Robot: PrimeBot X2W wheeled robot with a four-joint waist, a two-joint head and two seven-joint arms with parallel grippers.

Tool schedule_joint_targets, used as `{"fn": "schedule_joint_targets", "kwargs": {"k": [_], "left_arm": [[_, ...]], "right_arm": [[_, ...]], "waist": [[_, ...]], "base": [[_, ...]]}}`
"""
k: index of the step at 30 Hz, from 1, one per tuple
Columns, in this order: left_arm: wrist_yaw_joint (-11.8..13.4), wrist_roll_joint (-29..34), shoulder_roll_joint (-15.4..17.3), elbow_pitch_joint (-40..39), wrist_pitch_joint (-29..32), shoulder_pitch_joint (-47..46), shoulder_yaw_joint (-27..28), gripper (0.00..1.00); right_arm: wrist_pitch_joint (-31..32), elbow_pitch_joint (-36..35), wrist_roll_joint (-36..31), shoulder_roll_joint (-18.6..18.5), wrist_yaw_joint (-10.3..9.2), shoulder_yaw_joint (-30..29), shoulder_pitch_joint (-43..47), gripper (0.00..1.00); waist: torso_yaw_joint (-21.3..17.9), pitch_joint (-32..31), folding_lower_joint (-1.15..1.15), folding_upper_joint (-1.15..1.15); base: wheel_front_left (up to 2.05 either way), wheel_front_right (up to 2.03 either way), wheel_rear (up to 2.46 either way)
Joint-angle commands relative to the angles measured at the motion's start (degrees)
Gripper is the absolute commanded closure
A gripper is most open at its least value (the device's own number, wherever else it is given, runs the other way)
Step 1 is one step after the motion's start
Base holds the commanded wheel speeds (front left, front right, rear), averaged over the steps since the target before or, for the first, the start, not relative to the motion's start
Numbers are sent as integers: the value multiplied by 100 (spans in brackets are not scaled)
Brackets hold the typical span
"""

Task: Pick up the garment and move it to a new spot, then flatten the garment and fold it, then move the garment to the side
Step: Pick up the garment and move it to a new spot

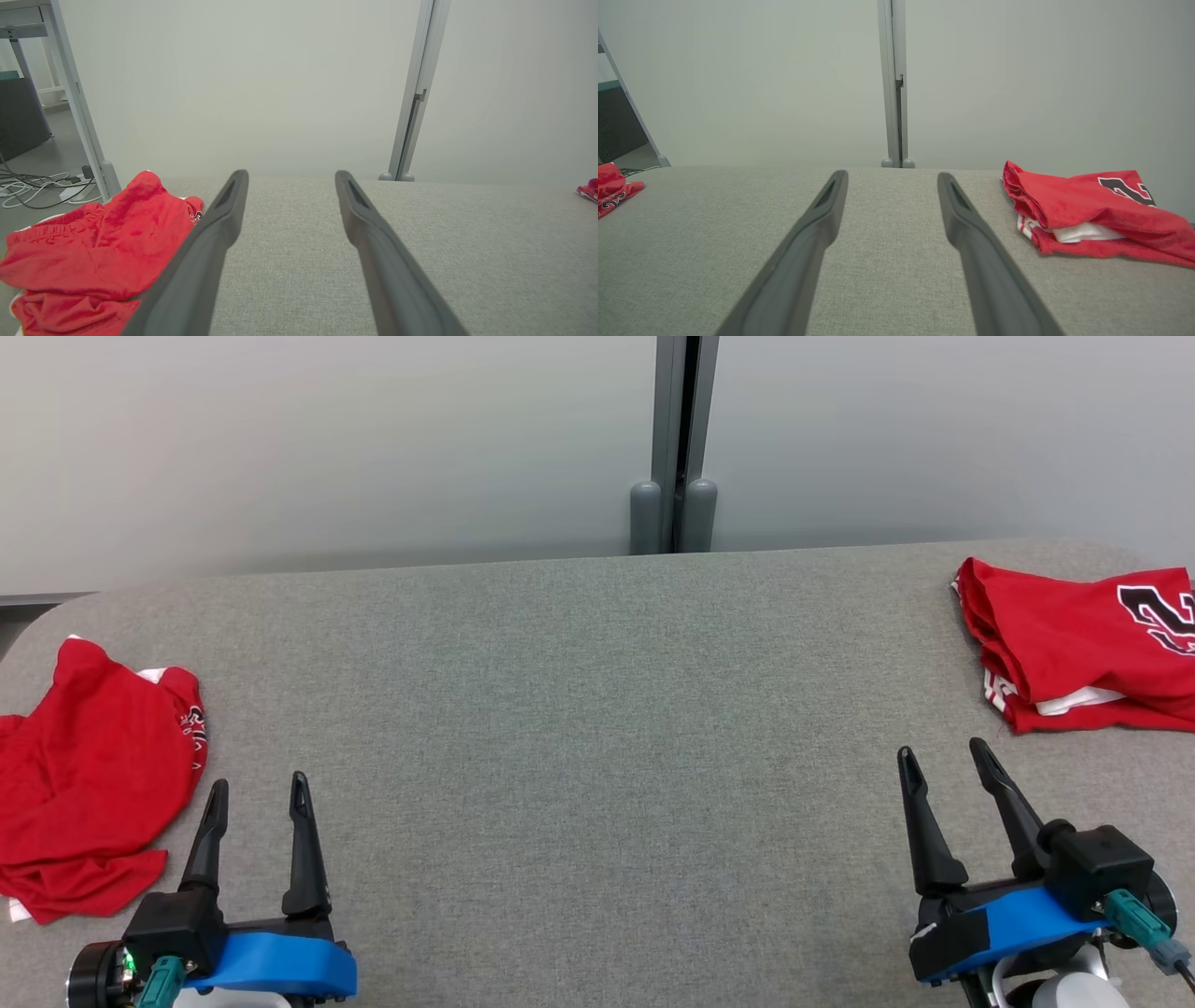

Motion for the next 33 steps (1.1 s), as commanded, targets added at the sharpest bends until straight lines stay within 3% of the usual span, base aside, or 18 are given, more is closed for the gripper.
{"fn": "schedule_joint_targets", "kwargs": {"k": [1, 20, 33], "left_arm": [[9, 41, 13, -7, -27, -27, 37, 0], [30, 48, -8, -53, -27, -1, 95, 0], [97, 38, 65, -98, -26, -60, 206, 0]], "right_arm": [[11, 12, -13, 25, 1, -9, 89, 0], [16, 26, -32, 51, 1, -47, 127, 0], [-19, 71, 28, 48, 1, 15, 95, 0]], "waist": [[-7, -2, 0, 0], [151, -5, 0, 0], [902, 98, 0, 0]], "base": [[0, 0, 0], [0, 0, 0], [0, 0, 0]]}}
